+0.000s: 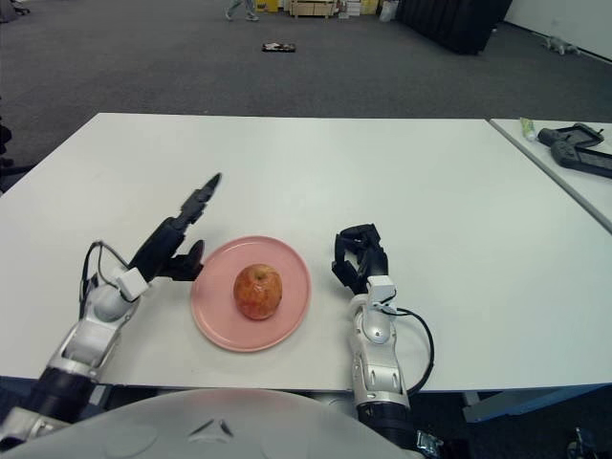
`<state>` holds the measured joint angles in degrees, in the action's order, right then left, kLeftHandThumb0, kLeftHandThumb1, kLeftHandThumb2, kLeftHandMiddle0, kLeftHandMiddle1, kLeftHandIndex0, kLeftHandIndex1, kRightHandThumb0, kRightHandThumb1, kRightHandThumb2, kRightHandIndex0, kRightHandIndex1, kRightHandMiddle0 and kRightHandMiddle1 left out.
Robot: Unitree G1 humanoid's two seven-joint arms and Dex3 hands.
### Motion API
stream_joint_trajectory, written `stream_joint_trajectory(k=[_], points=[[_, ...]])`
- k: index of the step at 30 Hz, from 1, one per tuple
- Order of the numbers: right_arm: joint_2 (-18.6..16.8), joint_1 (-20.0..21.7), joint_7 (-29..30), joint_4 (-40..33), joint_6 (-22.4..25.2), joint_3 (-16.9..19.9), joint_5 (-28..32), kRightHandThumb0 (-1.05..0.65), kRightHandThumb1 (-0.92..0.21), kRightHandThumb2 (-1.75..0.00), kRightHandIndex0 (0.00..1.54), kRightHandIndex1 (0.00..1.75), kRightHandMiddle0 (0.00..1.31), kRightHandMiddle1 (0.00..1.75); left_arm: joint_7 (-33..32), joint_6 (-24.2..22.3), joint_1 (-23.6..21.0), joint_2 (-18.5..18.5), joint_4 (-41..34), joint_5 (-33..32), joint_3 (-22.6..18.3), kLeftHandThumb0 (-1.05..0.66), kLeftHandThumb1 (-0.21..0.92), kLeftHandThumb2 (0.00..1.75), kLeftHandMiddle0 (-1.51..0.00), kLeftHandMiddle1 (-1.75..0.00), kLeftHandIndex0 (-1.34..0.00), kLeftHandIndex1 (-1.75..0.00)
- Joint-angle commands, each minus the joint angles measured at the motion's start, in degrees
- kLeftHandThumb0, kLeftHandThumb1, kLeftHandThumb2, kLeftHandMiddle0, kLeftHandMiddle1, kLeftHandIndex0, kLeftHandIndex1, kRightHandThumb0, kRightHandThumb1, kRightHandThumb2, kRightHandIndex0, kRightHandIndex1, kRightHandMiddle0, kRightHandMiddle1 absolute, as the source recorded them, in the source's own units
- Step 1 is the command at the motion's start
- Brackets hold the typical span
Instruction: Put the apple into the plate.
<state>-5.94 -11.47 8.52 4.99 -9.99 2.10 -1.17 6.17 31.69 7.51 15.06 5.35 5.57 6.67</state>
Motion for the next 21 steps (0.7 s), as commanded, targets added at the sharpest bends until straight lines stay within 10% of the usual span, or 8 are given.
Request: stream_joint_trajectory(k=[1,10,21], points=[[-0.2,-0.6,-0.1,1.8,1.1,0.3,0.6,-0.37,-0.76,-0.75,0.53,1.31,0.29,1.75,-5.2,-0.4,1.1,-4.0,3.2,0.1,-2.7,-0.95,0.92,1.11,-0.05,-0.06,-0.01,-0.33],[-0.2,-0.6,0.1,1.7,1.3,0.4,0.4,-0.37,-0.76,-0.75,0.53,1.3,0.28,1.75,-11.0,2.9,2.9,-8.2,10.3,0.0,-6.2,-0.83,0.92,1.06,0.0,-0.76,0.0,-1.16],[-0.7,-1.1,0.6,0.5,2.1,0.2,0.2,-0.36,-0.78,-0.72,0.51,1.31,0.27,1.75,-15.0,-1.6,4.4,-11.4,8.6,1.0,-8.9,-0.68,0.92,1.06,-0.37,-1.19,-0.16,-1.53]])
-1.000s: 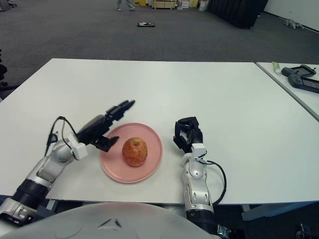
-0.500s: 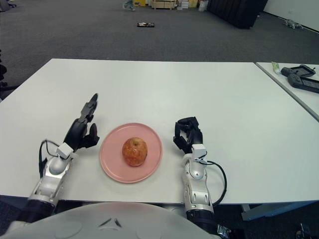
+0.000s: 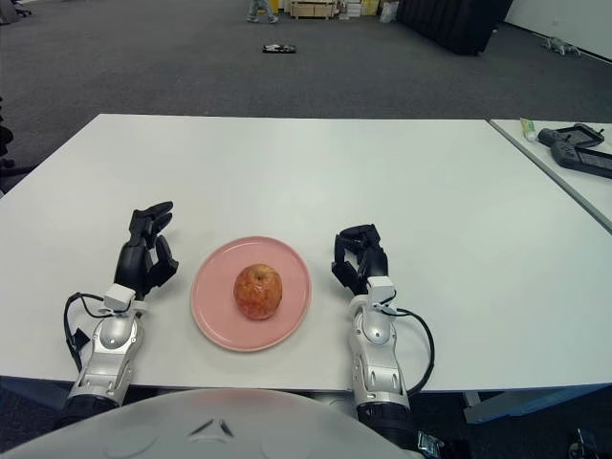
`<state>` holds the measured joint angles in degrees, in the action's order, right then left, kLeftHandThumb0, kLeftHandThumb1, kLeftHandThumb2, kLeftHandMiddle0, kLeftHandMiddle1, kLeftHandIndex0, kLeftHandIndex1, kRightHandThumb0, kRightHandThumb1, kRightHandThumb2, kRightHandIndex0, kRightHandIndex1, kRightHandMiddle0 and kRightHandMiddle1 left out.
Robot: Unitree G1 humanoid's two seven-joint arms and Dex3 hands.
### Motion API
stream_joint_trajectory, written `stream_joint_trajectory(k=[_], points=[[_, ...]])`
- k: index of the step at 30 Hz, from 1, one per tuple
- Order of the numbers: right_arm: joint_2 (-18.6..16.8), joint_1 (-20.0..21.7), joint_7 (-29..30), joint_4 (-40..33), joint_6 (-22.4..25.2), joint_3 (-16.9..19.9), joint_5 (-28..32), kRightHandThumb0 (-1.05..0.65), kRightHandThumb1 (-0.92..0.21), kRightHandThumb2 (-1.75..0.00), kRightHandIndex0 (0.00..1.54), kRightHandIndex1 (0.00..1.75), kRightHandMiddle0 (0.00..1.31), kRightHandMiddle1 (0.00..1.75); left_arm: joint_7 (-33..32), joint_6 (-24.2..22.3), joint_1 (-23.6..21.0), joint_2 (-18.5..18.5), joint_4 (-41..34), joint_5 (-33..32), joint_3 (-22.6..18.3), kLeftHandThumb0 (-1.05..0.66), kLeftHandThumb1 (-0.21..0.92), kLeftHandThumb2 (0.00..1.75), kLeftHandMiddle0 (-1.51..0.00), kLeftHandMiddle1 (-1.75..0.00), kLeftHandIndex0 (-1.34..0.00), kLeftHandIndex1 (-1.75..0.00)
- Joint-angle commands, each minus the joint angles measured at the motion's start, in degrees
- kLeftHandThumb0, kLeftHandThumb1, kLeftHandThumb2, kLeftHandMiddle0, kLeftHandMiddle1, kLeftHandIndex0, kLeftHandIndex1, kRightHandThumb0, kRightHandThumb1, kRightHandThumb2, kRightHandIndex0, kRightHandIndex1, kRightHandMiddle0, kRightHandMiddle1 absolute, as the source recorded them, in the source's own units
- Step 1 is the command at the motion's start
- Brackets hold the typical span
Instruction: Put the apple into the plate.
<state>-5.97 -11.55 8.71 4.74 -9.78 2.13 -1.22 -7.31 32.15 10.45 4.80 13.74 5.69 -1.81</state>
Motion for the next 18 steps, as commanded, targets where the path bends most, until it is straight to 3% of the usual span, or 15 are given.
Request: stream_joint_trajectory(k=[1,8,18], points=[[-0.7,-1.0,0.5,0.7,2.0,0.1,0.3,-0.36,-0.78,-0.72,0.51,1.31,0.27,1.75,-2.0,-3.0,1.8,-1.4,-0.3,1.2,-0.6,-0.67,0.92,1.07,-0.39,-1.2,-0.17,-1.54],[-1.1,-1.0,0.7,0.6,2.1,0.2,0.7,-0.36,-0.78,-0.72,0.51,1.31,0.27,1.75,-3.0,-8.5,3.8,-1.5,-1.5,3.3,-0.5,-0.53,0.91,1.1,-0.5,-1.26,-0.31,-1.56],[-0.8,-0.7,0.7,0.9,2.1,0.3,0.8,-0.36,-0.78,-0.73,0.53,1.31,0.28,1.75,-2.7,-10.6,3.8,-1.6,-0.2,3.5,-0.3,-0.47,0.88,1.17,-0.57,-1.28,-0.44,-1.61]])
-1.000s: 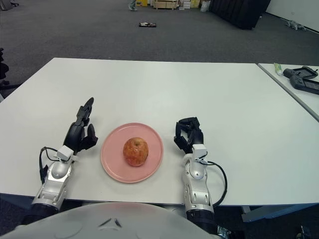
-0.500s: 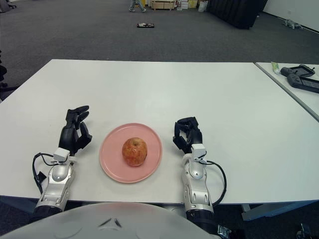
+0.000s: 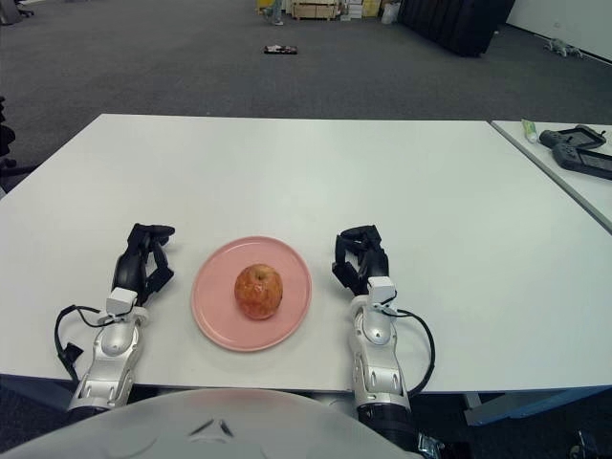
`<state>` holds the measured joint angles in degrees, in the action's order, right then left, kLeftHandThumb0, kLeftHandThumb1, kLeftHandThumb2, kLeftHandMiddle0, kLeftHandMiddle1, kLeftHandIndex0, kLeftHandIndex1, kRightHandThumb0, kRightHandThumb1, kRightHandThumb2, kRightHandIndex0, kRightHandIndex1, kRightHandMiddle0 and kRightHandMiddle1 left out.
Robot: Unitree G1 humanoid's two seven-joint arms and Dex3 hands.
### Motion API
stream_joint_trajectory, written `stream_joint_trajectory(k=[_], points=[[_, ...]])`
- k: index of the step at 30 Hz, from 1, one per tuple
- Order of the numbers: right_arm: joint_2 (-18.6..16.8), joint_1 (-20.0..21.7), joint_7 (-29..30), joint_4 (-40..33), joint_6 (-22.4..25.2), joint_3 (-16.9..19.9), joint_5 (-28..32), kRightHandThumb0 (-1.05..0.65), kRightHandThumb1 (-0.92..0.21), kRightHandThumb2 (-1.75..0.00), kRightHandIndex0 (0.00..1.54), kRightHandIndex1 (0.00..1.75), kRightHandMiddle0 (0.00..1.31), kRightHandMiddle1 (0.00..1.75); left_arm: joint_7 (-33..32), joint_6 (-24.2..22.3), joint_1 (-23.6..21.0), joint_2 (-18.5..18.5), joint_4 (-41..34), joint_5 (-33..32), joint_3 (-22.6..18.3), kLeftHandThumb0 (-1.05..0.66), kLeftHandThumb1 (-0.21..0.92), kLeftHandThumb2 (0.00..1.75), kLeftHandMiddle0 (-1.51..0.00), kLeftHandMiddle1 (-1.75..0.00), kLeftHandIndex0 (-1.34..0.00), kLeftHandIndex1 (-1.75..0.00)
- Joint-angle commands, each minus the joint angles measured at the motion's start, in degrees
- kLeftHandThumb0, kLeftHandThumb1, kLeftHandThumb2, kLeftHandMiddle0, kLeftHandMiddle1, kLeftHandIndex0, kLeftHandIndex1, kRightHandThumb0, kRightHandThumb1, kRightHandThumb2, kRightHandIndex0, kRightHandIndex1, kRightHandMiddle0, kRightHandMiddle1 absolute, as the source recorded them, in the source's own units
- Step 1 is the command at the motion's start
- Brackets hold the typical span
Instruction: Put the apple into the plate.
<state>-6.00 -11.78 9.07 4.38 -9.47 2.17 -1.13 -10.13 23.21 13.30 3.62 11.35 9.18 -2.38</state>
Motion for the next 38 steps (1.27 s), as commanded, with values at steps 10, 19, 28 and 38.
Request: stream_joint_trajectory(k=[10,19,28,38], points=[[0.0,-0.2,-0.3,1.9,1.3,0.1,0.3,-0.37,-0.77,-0.74,0.54,1.31,0.28,1.75,-0.1,-2.0,0.6,-1.0,2.6,0.5,0.6,-0.45,0.85,1.2,-0.61,-1.25,-0.51,-1.63],[0.0,0.1,-0.2,2.0,1.9,0.1,0.1,-0.37,-0.77,-0.74,0.51,1.3,0.28,1.75,5.2,-1.0,-0.8,-1.5,5.2,-5.4,0.5,-0.43,0.78,1.24,-0.7,-1.38,-0.53,-1.73],[-0.4,-0.2,-0.1,1.4,2.1,0.0,0.4,-0.36,-0.78,-0.73,0.51,1.31,0.27,1.75,9.9,-1.9,-2.1,-1.8,6.8,-10.2,0.3,-0.41,0.57,1.02,-0.72,-1.45,-0.42,-1.75],[-0.2,-0.2,-0.8,1.8,1.4,-0.1,0.6,-0.37,-0.77,-0.74,0.53,1.31,0.28,1.75,9.0,-8.2,-1.7,-2.8,4.0,-9.6,0.7,-0.39,0.64,0.92,-0.6,-1.61,-0.37,-1.75]])
